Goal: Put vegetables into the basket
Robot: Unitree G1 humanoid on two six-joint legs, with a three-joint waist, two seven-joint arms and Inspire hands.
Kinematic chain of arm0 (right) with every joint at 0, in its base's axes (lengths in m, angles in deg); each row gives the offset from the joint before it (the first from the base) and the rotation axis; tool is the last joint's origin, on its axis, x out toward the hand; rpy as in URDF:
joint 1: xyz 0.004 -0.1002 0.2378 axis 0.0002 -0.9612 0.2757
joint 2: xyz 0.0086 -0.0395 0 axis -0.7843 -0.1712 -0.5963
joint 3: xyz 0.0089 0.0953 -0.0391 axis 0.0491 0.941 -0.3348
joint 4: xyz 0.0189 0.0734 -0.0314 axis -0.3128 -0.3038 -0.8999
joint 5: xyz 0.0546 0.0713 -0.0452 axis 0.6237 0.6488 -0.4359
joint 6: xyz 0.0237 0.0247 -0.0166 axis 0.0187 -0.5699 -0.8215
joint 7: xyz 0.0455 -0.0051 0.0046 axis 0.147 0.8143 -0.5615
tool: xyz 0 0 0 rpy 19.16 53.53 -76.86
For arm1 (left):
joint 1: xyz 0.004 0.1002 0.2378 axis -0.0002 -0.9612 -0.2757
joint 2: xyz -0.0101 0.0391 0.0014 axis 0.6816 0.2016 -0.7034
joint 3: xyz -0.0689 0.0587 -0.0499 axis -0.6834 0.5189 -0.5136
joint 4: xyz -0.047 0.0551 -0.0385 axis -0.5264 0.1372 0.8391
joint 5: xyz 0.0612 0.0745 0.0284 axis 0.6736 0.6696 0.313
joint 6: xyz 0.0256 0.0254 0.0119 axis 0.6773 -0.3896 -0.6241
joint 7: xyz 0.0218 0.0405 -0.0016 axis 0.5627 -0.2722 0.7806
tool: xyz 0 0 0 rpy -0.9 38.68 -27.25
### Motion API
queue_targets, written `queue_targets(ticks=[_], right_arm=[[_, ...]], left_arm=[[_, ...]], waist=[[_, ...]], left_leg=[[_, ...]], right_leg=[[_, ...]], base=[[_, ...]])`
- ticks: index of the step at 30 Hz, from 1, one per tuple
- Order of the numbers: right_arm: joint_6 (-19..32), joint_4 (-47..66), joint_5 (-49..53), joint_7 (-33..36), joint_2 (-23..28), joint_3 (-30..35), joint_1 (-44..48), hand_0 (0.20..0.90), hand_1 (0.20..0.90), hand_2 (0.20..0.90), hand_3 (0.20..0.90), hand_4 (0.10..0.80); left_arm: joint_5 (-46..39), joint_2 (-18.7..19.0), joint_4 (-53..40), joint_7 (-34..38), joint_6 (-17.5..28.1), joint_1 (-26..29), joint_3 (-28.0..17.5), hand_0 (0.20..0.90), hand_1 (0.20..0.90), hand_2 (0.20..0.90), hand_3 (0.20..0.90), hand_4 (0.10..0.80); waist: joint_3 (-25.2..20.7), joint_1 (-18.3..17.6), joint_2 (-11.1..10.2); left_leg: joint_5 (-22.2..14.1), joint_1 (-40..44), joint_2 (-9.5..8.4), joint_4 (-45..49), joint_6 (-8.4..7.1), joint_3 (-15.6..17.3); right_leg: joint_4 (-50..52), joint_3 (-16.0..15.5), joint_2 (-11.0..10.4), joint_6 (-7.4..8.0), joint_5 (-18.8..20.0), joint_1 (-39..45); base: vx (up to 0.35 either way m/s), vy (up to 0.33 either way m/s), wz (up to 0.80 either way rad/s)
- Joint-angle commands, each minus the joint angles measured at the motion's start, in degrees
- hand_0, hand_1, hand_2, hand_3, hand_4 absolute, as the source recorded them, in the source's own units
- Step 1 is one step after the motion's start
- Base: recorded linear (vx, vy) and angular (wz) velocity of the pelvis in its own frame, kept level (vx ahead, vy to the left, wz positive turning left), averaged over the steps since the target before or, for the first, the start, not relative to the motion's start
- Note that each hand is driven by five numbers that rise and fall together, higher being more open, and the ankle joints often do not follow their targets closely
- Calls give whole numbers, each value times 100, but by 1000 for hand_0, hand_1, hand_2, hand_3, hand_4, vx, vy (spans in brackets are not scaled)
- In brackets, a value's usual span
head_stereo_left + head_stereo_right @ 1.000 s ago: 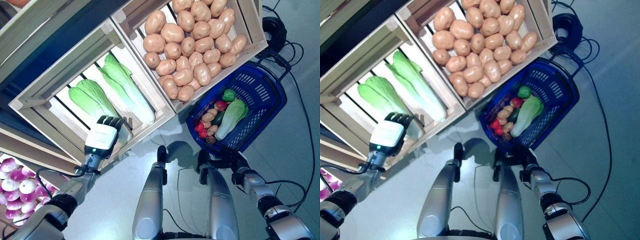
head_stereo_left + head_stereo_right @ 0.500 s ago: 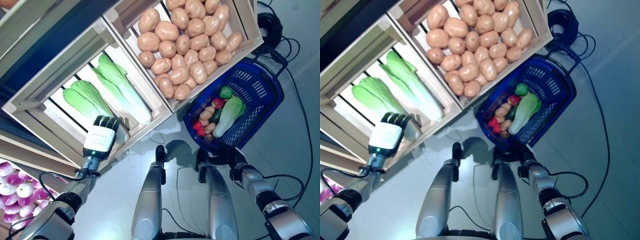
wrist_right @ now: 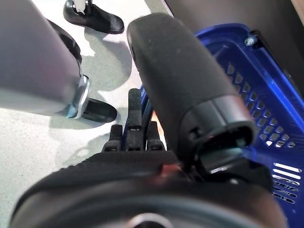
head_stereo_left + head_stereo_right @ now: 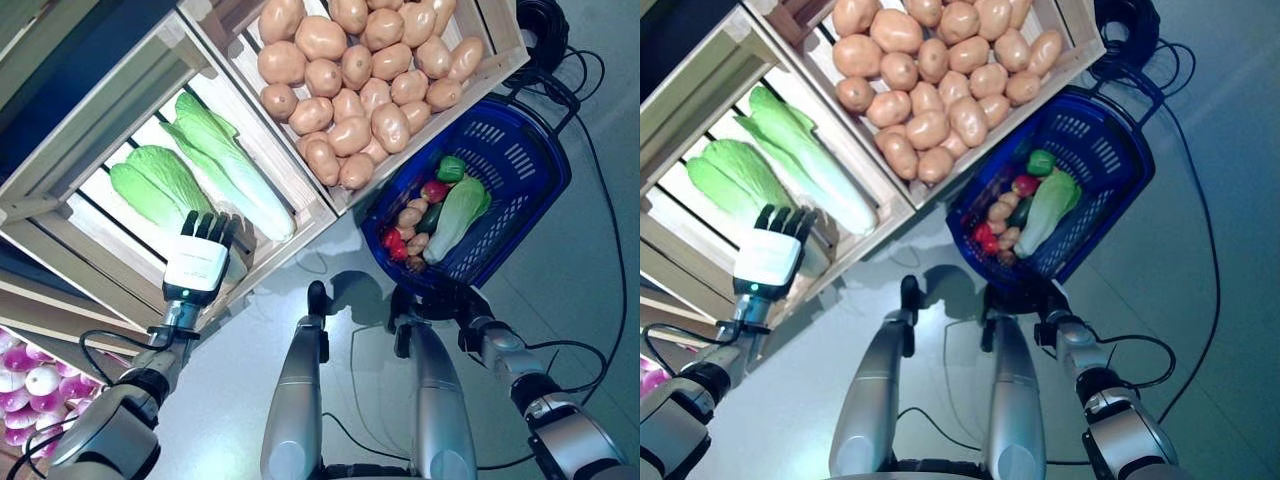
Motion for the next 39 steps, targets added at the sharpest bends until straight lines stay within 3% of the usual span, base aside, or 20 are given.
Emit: queue_targets(ticks=[1, 17, 18, 19, 20, 21, 39], right_arm=[[263, 381, 401, -96, 396, -65, -96, 900, 900, 900, 900, 800], [366, 478, 591, -61, 545, -3, -128, 900, 900, 900, 900, 800], [338, 520, 609, -55, 559, -3, -102, 900, 900, 900, 900, 800], [320, 546, 618, -39, 561, 3, -101, 900, 900, 900, 900, 800], [319, 544, 618, -41, 561, 5, -100, 900, 900, 900, 900, 800], [323, 530, 618, -50, 559, 13, -95, 900, 900, 900, 900, 800], [349, 430, 557, -46, 494, 19, -46, 900, 900, 900, 900, 800]], left_arm=[[-134, 323, 99, 235, -413, 334, -378, 900, 900, 900, 900, 800], [-224, 392, 436, -46, -601, 387, -377, 900, 900, 900, 900, 800], [-289, 371, 473, -72, -653, 391, -369, 738, 738, 738, 738, 692], [-319, 344, 474, -72, -717, 384, -376, 524, 524, 524, 524, 549], [-331, 344, 483, -54, -713, 378, -384, 469, 469, 469, 469, 513], [-366, 338, 514, -4, -695, 368, -408, 300, 300, 300, 300, 400], [-1074, 207, 667, 24, -670, 520, -694, 300, 300, 300, 300, 400]], waist=[[-3, -45, -85], [-3, -28, -276], [-3, -24, -295], [-3, -24, -303], [-3, -22, -304], [-3, -17, -309], [-3, -15, -318]], left_leg=[[529, -510, -172, 105, 181, 95], [328, -788, -193, 175, 185, 38], [330, -819, -201, 178, 184, 29], [328, -835, -210, 184, 181, 22], [327, -838, -212, 187, 181, 19], [328, -844, -218, 185, 181, 14], [279, -823, -264, 211, 179, 40]], right_leg=[[-344, -43, 119, -245, 216, 363], [-180, -93, 170, -191, 97, 31], [-174, -100, 175, -191, 111, -7], [-171, -100, 180, -192, 115, -24], [-165, -101, 180, -191, 117, -28], [-159, -107, 180, -189, 120, -38], [-183, -134, 167, -202, 108, -11]], base=[[0, 0, 0], [12, -6, 1], [0, 0, 0], [0, 0, 0], [0, 0, 0], [0, 0, 0], [0, 0, 0]])
